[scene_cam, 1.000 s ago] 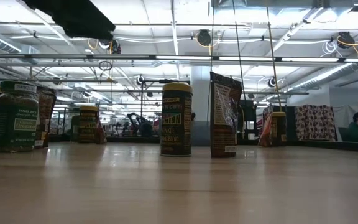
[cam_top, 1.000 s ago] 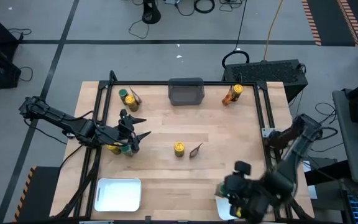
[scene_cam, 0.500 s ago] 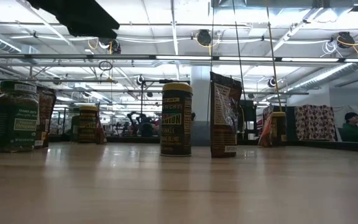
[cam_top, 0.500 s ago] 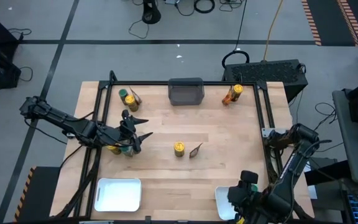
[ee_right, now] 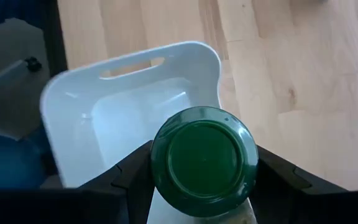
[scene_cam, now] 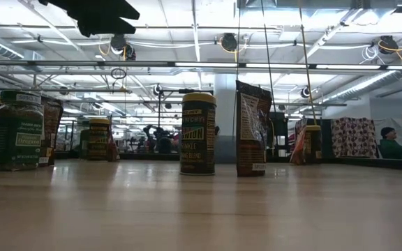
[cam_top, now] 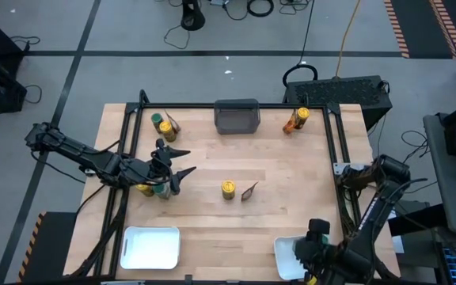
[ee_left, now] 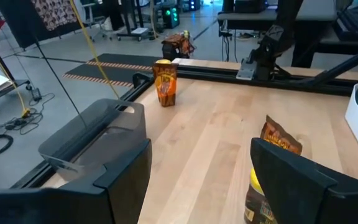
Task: Sort spices by type
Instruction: Put the bottom right green seasoning bottle into the right white bin
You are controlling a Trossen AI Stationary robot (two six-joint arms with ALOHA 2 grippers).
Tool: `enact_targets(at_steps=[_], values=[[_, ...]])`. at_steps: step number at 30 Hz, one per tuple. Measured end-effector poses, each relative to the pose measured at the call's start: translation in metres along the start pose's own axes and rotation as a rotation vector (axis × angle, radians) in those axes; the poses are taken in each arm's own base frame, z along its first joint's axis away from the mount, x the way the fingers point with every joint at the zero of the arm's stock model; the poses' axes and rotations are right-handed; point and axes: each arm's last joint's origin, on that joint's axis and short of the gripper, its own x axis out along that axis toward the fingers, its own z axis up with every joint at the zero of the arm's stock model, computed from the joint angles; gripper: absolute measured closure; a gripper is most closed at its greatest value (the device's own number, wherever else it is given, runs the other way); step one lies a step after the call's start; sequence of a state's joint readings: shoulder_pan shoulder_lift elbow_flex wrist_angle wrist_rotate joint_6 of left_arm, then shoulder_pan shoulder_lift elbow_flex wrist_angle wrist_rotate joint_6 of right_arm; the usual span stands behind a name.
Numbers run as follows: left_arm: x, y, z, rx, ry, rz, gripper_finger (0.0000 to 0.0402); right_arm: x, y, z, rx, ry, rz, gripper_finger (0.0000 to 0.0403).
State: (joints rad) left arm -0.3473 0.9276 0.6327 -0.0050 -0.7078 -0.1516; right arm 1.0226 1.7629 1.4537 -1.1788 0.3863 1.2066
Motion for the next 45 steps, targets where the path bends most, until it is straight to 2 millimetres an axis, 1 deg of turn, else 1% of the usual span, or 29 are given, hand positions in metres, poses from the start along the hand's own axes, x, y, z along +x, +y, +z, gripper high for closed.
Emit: enact_targets(at_steps=[4,9,13,19,22,32,40,42,45], values=[[0.000,0.000,0.001,-0.007,-0.008,-0.002,0.0125,0.007,-0.009,-0.004,-0.028,-0.004,0.015,0.0207],[0.000,0.000,0.003,-0.018,-0.021,-0.003,0.0125,0.017,-0.023,-0.013,-0.047,0.033,0.058,0.0207],[0.000,0.000,0.003,-0.025,-0.029,-0.005,0.0125,0.025,-0.033,-0.016,-0.059,0.033,0.109,0.0207],[0.000,-0.001,0.004,-0.032,-0.038,-0.006,0.0125,0.033,-0.044,-0.020,-0.127,0.026,0.130,0.0207],[0.000,-0.001,0.004,-0.033,-0.038,-0.006,0.0125,0.035,-0.046,-0.019,-0.146,0.053,0.135,0.0207],[0.000,-0.001,0.004,-0.032,-0.038,-0.006,0.0125,0.036,-0.047,-0.018,-0.188,0.065,0.131,0.0205],[0.000,-0.001,0.004,-0.030,-0.037,-0.006,0.0125,0.037,-0.051,-0.020,-0.206,0.089,0.096,0.0204],[0.000,-0.001,0.004,-0.030,-0.037,-0.006,0.0125,0.037,-0.051,-0.021,-0.209,0.087,0.090,0.0197],[0.000,-0.001,0.004,-0.030,-0.036,-0.006,0.0125,0.041,-0.053,-0.023,-0.218,0.106,0.070,0.0171]])
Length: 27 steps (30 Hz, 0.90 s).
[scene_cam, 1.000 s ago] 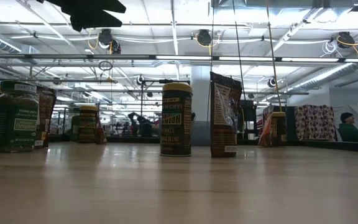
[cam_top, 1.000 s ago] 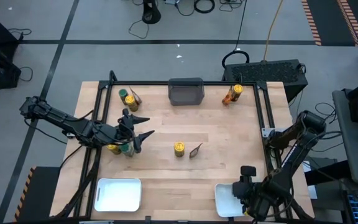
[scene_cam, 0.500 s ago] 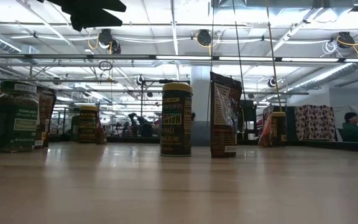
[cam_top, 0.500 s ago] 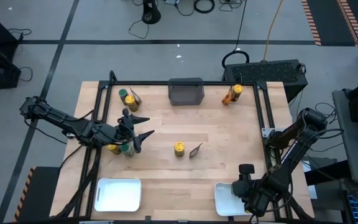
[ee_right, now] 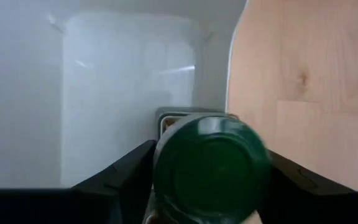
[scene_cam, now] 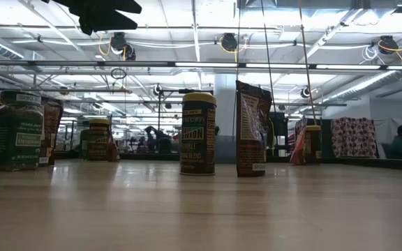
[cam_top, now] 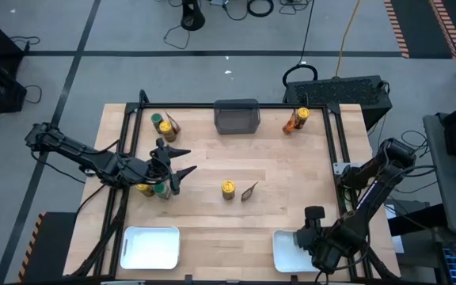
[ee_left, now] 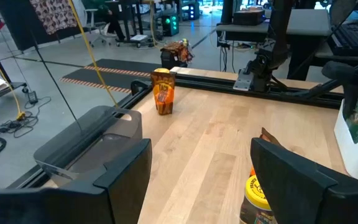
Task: Sort spices by type
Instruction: Put the bottom right green seasoning bottle into the right white bin, then put the bottom green seasoning bottle into the right white bin
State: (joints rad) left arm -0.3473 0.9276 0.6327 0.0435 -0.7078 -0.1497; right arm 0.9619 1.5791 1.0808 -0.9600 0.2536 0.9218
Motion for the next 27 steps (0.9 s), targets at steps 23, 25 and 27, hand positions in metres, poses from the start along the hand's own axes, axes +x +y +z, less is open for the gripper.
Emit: enact_targets(at_steps=[23,25,27], values=[[0.000,-0.001,0.000,0.016,0.017,-0.046,0.0125,-0.058,-0.004,0.032,0.039,-0.010,0.002,0.0073],[-0.002,-0.002,0.003,0.022,0.045,-0.096,0.0125,-0.071,-0.007,0.038,0.057,-0.013,0.000,0.0073],[-0.004,-0.002,0.008,0.014,0.079,-0.137,0.0125,-0.084,-0.012,0.046,0.083,-0.026,0.006,0.0073]])
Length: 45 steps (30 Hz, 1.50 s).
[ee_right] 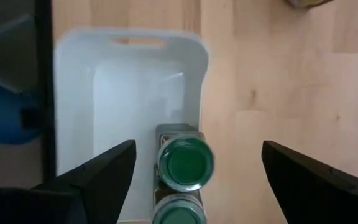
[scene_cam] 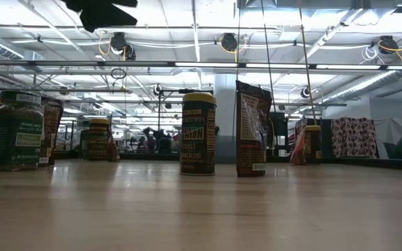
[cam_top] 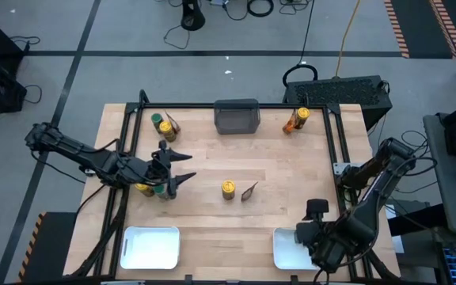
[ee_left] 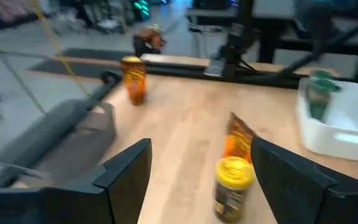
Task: Sort spices by type
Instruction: Put the bottom green seasoning bottle into the right white bin
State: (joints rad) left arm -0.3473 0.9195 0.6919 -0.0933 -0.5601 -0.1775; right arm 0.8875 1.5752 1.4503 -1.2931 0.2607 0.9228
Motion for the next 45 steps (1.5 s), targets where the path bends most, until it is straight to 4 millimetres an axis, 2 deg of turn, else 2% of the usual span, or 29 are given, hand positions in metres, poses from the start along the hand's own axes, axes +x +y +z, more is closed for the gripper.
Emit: enact_targets(at_steps=[4,7,12,16,21,25,30,34,37,45], values=[[-0.006,0.001,0.008,-0.027,0.092,-0.012,0.0125,-0.018,-0.012,0.020,0.105,-0.056,-0.007,0.0073],[-0.011,0.004,0.011,-0.049,0.159,0.001,0.0125,-0.024,-0.020,0.034,0.095,-0.093,-0.003,0.0073],[-0.018,0.005,0.016,-0.120,0.261,-0.038,0.0125,-0.019,-0.038,0.055,-0.007,-0.106,-0.020,0.0073],[-0.022,0.004,0.019,-0.166,0.328,-0.100,0.0125,-0.013,-0.059,0.081,-0.088,-0.138,0.021,0.0073],[-0.032,0.001,0.019,-0.200,0.446,-0.124,0.0125,-0.007,-0.090,0.116,-0.217,-0.250,0.116,0.0073],[-0.041,-0.007,0.019,-0.212,0.591,-0.142,0.0125,-0.002,-0.118,0.136,-0.276,-0.340,0.114,0.0073],[-0.052,-0.014,0.022,-0.167,0.790,-0.041,0.0125,0.006,-0.149,0.152,-0.312,-0.414,0.121,0.0074],[-0.051,-0.016,0.014,-0.124,0.925,0.018,0.0125,0.014,-0.167,0.162,-0.316,-0.502,0.156,0.0074],[-0.043,-0.024,0.004,-0.047,1.033,-0.049,0.0125,0.025,-0.174,0.164,-0.330,-0.538,0.194,0.0074],[-0.015,-0.041,-0.017,0.287,1.138,-0.116,0.0125,0.063,-0.181,0.155,-0.349,-0.539,0.196,0.0074]])
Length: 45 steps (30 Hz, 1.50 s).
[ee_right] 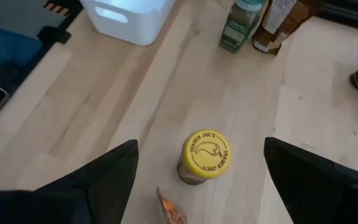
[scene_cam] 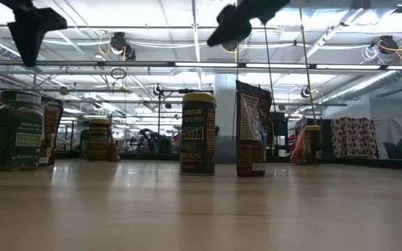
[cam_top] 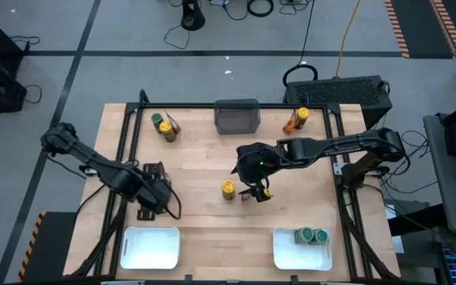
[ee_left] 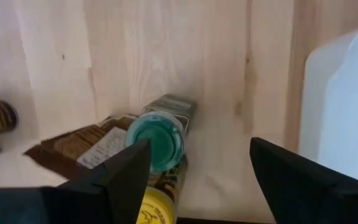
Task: Sort spices by type
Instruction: Put the bottom green seasoning bottle into the right white bin
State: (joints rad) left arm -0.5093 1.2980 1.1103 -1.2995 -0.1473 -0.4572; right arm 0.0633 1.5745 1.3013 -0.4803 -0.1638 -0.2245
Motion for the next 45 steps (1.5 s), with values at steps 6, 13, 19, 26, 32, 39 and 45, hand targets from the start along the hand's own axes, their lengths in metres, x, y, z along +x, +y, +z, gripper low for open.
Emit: enact_targets(at_steps=[6,13,19,26,32,39,45], values=[[0.015,0.006,0.012,0.003,0.068,0.034,0.0125,0.011,0.001,-0.013,-0.006,-0.002,-0.001,0.0074],[0.010,0.026,0.010,-0.081,0.031,0.017,0.0125,0.013,0.002,-0.017,-0.023,0.006,0.011,0.0074],[0.014,0.033,-0.007,-0.117,-0.043,-0.019,0.0125,0.012,0.004,-0.016,-0.025,-0.011,0.077,0.0074],[0.031,0.035,-0.023,-0.157,-0.034,-0.017,0.0125,0.012,0.002,-0.016,-0.026,-0.013,0.073,0.0074],[0.045,0.035,-0.028,-0.135,-0.017,-0.013,0.0125,0.012,-0.001,-0.015,-0.025,-0.032,0.059,0.0074],[0.058,0.034,-0.032,-0.134,-0.005,-0.027,0.0125,0.011,-0.005,-0.015,-0.014,-0.032,0.050,0.0074],[0.058,0.033,-0.029,-0.136,-0.038,-0.041,0.0125,0.010,-0.010,-0.017,-0.004,-0.031,0.038,0.0074]])
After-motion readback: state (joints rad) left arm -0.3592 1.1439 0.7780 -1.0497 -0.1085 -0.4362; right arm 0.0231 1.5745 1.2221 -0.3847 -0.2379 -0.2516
